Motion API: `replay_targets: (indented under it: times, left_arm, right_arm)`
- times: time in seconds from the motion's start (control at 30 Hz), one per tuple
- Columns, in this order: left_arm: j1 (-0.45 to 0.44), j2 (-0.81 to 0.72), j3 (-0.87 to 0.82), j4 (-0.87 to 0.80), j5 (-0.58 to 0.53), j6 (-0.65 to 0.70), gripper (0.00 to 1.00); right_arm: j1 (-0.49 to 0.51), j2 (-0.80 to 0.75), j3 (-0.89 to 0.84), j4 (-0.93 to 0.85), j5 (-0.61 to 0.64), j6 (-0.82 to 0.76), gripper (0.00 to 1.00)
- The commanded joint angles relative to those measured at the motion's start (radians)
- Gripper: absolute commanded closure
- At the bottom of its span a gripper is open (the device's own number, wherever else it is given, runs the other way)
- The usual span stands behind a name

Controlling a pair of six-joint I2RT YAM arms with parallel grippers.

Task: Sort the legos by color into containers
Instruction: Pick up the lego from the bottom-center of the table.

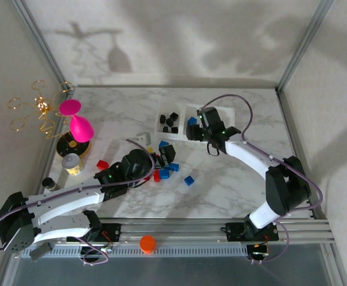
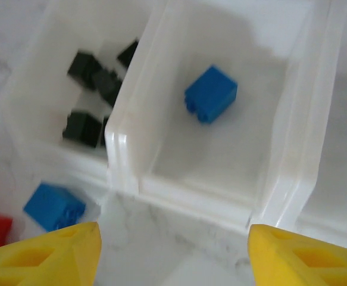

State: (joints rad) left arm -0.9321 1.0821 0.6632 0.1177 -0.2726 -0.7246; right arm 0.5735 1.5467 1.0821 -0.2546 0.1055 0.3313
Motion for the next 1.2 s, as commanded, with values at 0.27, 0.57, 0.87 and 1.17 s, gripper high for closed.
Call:
replay_targets:
  times: [0.27, 0.57, 0.87, 1.17]
  left_arm:
    - [-0.068, -0.124, -0.107, -0.116, -0.056, -0.125, 0.00]
    - [-0.079, -0.185, -0.154, -0.177, -0.082, -0.193, 0.00]
    - [-0.080, -0.189, -0.171, -0.182, -0.108, -0.198, 0.00]
    - [-0.080, -0.202, -0.169, -0.192, -0.123, -0.201, 0.00]
  right_arm:
    - [0.187, -0.151, -0.213, -0.162, -0.017, 0.069, 0.28]
    - [0.351, -0.120, -0.300, -0.167, 0.013, 0.151, 0.26]
    - [0.375, -0.015, -0.286, -0.144, 0.090, 0.114, 0.31]
    - [0.373, 0.045, -0.263, -0.138, 0.094, 0.083, 0.43]
